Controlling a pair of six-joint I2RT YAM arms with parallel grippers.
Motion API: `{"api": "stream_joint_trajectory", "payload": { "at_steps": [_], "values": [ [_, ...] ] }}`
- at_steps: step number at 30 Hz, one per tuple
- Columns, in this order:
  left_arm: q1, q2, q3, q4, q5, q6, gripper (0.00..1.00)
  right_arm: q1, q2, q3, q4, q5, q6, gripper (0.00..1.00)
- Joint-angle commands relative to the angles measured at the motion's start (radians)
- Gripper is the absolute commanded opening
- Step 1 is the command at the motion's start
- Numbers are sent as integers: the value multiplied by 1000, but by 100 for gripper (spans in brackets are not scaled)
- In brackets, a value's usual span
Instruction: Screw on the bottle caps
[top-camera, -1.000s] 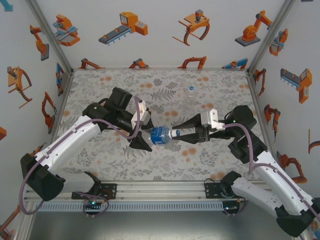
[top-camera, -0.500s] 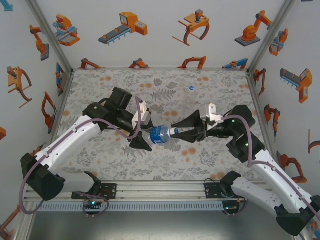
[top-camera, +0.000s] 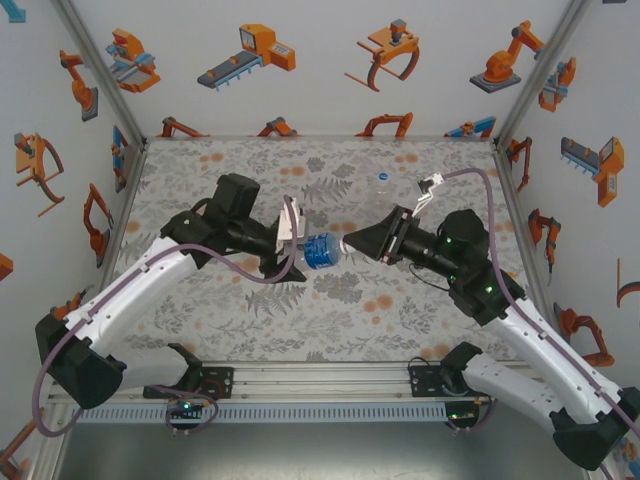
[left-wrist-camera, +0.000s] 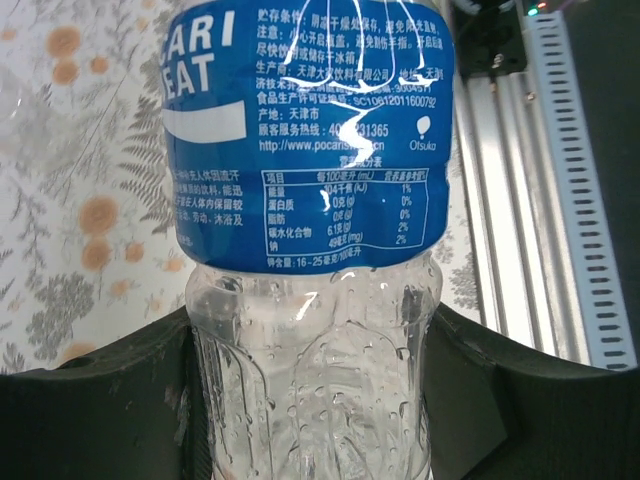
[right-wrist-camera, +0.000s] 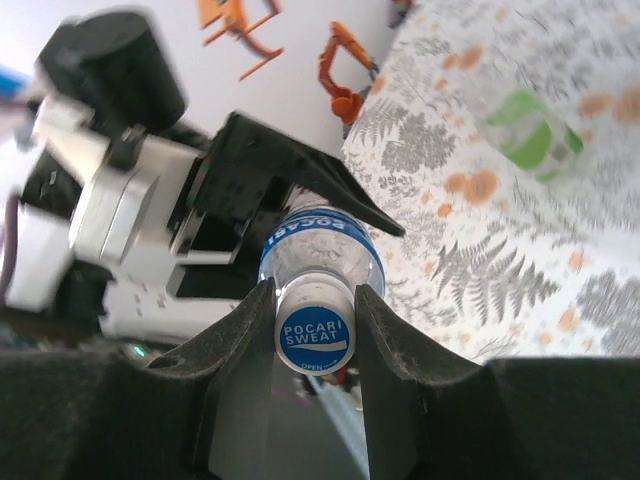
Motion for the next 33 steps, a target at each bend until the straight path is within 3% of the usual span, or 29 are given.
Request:
{"api": "stream_joint_trajectory", "payload": {
  "at_steps": [1,5,9,10,12,16,22,27,33],
  "values": [
    [-10,-3,8,111,-33,-47,0,14,39,-25,-203,131,343,0],
    [-10,12,5,104,-64,-42,0,21,36,-80,-148,158,470,0],
    [-10,13,-10,94,-50,-4,0,20,67,-70,-107,123,482,0],
    [-11,10,-14,92,-43,4,0,20,73,-61,-112,115,468,2],
    [-11,8,-22,93,-32,17,0,21,78,-42,-131,115,411,17],
    [-11,8,-34,90,-11,33,0,19,50,5,-151,146,239,41],
    [-11,7,-31,54,16,63,0,17,-4,131,-262,202,-90,61],
    [-9,7,-23,17,69,94,0,18,-15,194,-291,126,-412,60],
    [-10,21,2,-68,191,166,0,18,-70,168,-212,-205,-906,55]
  ]
}}
